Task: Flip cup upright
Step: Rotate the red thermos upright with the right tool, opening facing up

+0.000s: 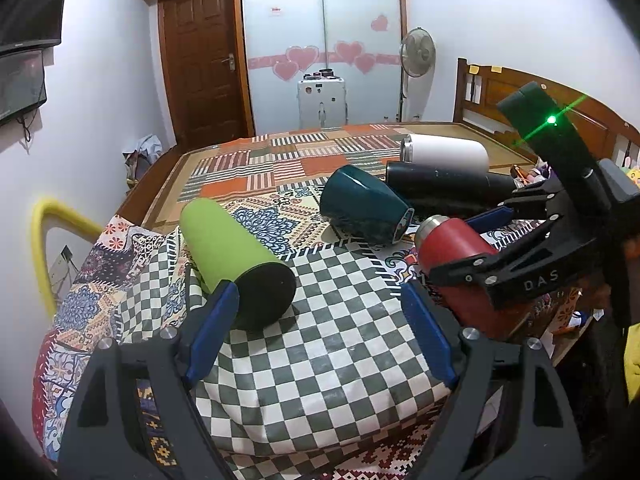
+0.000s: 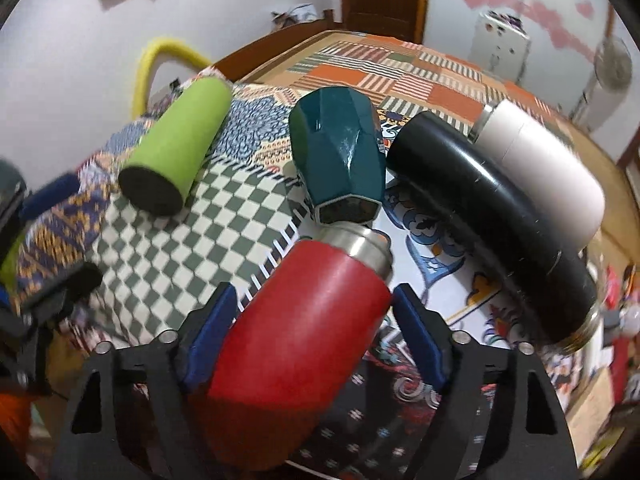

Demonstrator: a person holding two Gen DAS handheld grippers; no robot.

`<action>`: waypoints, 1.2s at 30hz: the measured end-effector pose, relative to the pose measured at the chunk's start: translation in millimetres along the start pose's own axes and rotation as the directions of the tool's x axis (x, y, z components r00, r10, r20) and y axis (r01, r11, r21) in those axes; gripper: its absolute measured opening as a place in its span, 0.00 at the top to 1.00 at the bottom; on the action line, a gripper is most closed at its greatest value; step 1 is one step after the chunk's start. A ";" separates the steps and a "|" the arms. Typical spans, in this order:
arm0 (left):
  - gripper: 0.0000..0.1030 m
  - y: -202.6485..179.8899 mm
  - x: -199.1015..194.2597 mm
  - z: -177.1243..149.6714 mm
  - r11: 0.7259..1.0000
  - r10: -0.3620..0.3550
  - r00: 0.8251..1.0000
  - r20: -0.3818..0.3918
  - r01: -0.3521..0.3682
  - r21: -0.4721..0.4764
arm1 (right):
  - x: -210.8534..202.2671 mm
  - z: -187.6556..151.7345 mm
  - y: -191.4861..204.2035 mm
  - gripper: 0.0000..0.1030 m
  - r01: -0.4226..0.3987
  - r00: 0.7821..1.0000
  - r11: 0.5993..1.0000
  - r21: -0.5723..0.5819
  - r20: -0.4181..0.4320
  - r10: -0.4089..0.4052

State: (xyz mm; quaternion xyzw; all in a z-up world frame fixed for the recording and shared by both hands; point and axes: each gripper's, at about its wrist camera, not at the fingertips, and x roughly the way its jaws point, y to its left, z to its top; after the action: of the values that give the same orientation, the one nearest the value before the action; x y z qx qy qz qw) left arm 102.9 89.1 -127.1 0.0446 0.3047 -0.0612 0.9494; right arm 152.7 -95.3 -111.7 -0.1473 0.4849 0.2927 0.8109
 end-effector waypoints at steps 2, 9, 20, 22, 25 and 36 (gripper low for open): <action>0.19 -2.9 0.0 0.3 1.000 -0.002 1.000 0.000 0.002 0.004 | 0.0 1.0 -3.0 0.29 -0.002 1.000 1.000 -0.015 -0.010 0.002; 0.19 -11.8 -0.8 1.3 1.000 -0.010 1.000 0.002 0.010 0.022 | 18.8 5.2 -10.4 0.25 -0.042 0.994 0.997 0.065 -0.096 0.048; 0.18 -9.8 -1.0 5.7 1.000 0.000 1.000 0.003 0.000 -0.003 | 3.1 -2.2 -10.2 0.38 -0.044 0.999 0.996 0.074 0.001 0.045; 0.18 -8.9 -2.1 8.2 1.000 -0.002 1.000 0.005 0.002 -0.020 | -10.6 -4.7 -8.4 0.38 -0.018 0.998 0.998 0.054 0.057 0.015; 0.16 -8.7 -5.4 11.0 0.999 -0.005 1.000 0.017 0.005 -0.043 | -27.2 -6.9 -7.3 0.39 0.004 0.992 0.999 0.040 0.125 -0.009; 0.05 -22.9 -14.9 16.0 0.999 0.000 0.998 0.060 0.003 -0.039 | -60.4 -4.9 -4.8 0.42 0.011 0.951 0.999 0.040 0.309 -0.023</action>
State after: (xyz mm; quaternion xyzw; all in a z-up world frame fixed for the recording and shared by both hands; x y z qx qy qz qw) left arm 96.8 65.9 -106.5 0.0241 0.2775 -0.0574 0.9587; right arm 130.6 -121.7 -61.6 -0.0883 0.3560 0.2960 0.8820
